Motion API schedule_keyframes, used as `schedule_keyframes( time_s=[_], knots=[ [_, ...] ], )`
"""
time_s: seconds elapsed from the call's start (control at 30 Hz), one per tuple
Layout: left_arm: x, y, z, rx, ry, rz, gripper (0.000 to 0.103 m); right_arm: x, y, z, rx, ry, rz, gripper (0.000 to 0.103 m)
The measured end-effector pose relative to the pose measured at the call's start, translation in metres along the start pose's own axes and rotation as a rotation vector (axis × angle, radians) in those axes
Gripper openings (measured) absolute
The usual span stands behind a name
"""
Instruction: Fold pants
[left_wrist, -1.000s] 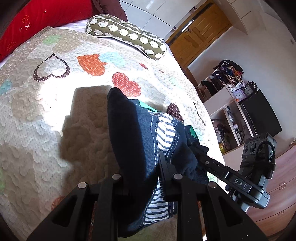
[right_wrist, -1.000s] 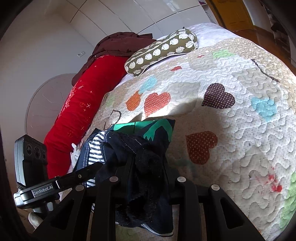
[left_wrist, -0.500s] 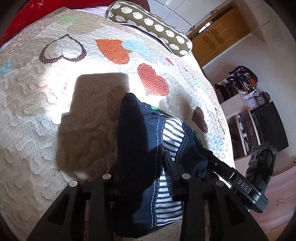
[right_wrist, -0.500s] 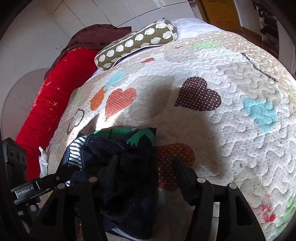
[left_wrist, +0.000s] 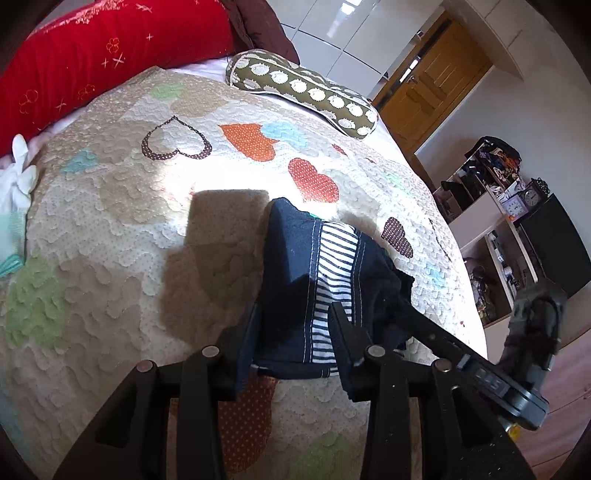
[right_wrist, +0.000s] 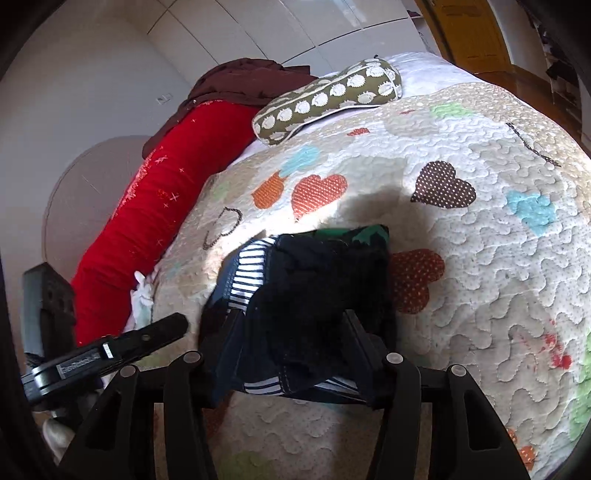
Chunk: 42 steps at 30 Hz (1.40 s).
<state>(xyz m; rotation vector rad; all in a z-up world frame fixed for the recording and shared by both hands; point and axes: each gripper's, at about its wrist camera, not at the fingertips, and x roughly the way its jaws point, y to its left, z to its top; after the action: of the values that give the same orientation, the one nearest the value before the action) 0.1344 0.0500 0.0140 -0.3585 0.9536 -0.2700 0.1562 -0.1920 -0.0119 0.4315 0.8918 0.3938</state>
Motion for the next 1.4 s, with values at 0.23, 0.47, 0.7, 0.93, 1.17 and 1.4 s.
schedule_keyframes(
  time_s=[0.23,0.47,0.7,0.93,1.17,1.4],
  knots=[
    [-0.049,-0.025,-0.023,0.131,-0.156,0.122,0.049,-0.018,-0.012,-0.013,0.046,-0.030,-0.035,0.058],
    [-0.094,-0.057,-0.049,0.222,-0.375,0.287,0.084,-0.066,0.010,-0.051,-0.046,-0.104,-0.116,0.060],
    [-0.125,-0.064,-0.069,0.199,-0.425,0.308,0.096,-0.086,0.014,-0.086,-0.071,-0.102,-0.205,0.065],
    [-0.131,-0.064,-0.087,0.197,-0.386,0.326,0.096,-0.097,0.019,-0.103,-0.074,-0.094,-0.262,0.067],
    [-0.152,-0.065,-0.106,0.208,-0.406,0.314,0.096,-0.113,0.042,-0.117,-0.126,-0.115,-0.288,0.069],
    [-0.169,-0.062,-0.116,0.212,-0.440,0.342,0.096,-0.124,0.057,-0.127,-0.144,-0.131,-0.293,0.073]
  ],
)
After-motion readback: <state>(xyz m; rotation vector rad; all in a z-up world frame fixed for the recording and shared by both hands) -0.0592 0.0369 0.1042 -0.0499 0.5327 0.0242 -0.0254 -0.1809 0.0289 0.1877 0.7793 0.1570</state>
